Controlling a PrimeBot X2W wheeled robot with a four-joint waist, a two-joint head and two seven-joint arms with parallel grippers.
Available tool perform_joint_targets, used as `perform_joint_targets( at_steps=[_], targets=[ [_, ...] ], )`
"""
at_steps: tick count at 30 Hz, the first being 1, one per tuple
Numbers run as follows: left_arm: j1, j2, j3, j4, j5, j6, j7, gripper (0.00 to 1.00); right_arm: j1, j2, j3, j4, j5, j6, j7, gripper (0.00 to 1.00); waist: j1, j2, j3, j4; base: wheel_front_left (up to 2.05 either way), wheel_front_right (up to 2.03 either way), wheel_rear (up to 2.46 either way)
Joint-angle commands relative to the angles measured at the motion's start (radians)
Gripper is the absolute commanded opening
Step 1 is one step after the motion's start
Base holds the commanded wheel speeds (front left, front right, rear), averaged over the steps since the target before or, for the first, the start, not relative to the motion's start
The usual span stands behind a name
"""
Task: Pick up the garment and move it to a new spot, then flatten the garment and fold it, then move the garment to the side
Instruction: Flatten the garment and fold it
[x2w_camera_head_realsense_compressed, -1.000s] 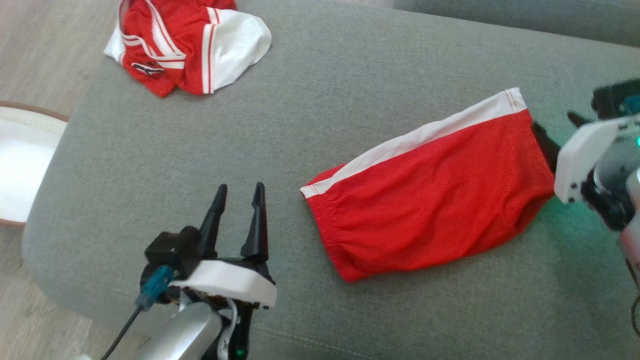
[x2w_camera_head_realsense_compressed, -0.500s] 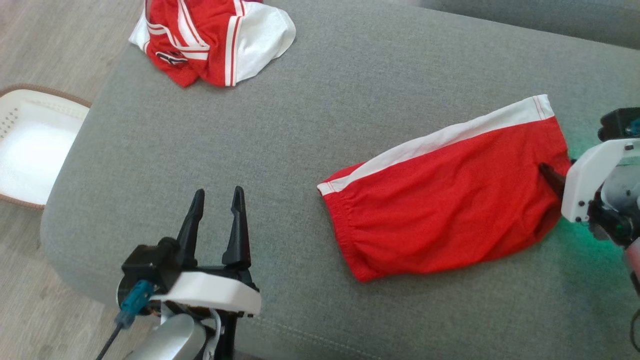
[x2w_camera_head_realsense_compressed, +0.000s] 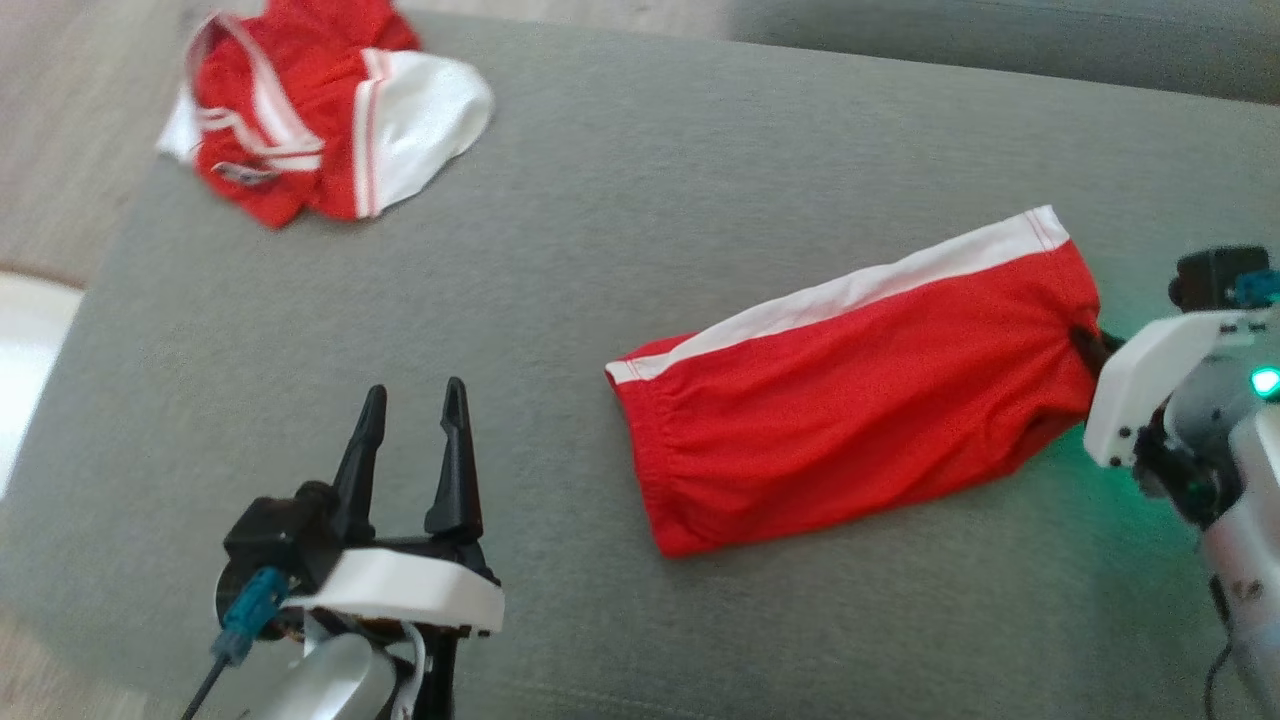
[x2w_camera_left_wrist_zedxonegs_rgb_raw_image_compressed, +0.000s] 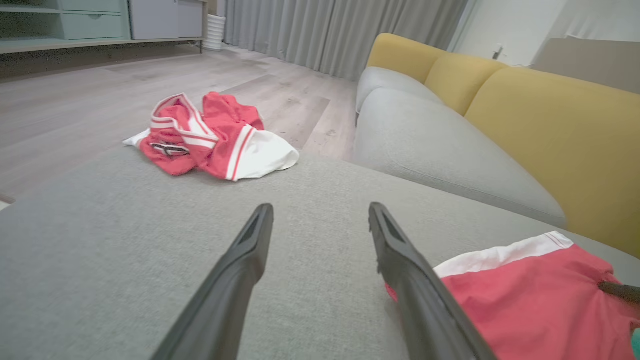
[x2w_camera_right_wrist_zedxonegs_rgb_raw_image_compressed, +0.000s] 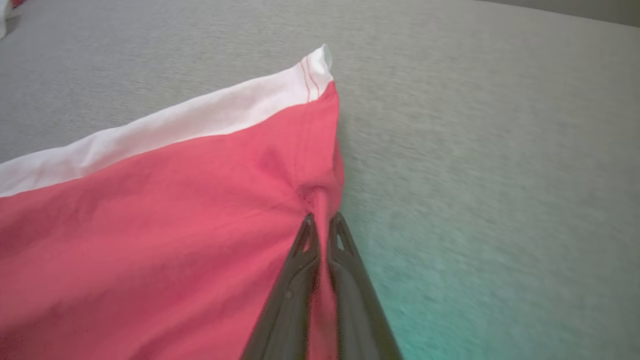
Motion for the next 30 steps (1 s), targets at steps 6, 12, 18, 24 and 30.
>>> perform_joint_targets(
  at_steps=[6,12,18,24,30],
  targets=[
    [0.001,0.028,0.054,-0.026,0.002,-0.010,-0.018,1.00,0.100,0.087,-0.112,-0.106,-0.106,0.007,-0.031,0.00,0.0000,0.0000,-0.042,-0.195,0.00,0.00,0.00],
    [0.000,0.036,0.052,-0.020,0.012,-0.012,-0.018,1.00,0.174,0.151,-0.181,-0.202,-0.159,0.007,-0.022,0.00,0.0000,0.0000,-0.038,-0.267,0.00,0.00,0.00],
    [0.005,0.044,0.047,0.000,0.015,-0.014,-0.016,1.00,0.220,0.210,-0.239,-0.275,-0.204,0.007,-0.007,0.00,0.0000,0.0000,-0.039,-0.290,0.00,0.00,0.00],
    [0.013,0.034,0.044,0.016,0.008,-0.016,-0.016,1.00,0.241,0.249,-0.272,-0.329,-0.220,0.007,-0.010,0.00,0.0000,0.0000,-0.063,-0.246,0.00,0.00,0.00],
    [0.023,0.016,0.037,0.026,0.005,-0.019,-0.018,1.00,0.254,0.291,-0.190,-0.430,-0.172,0.007,0.005,0.00,0.0000,0.0000,-0.101,-0.181,0.00,0.00,0.00]
  ],
)
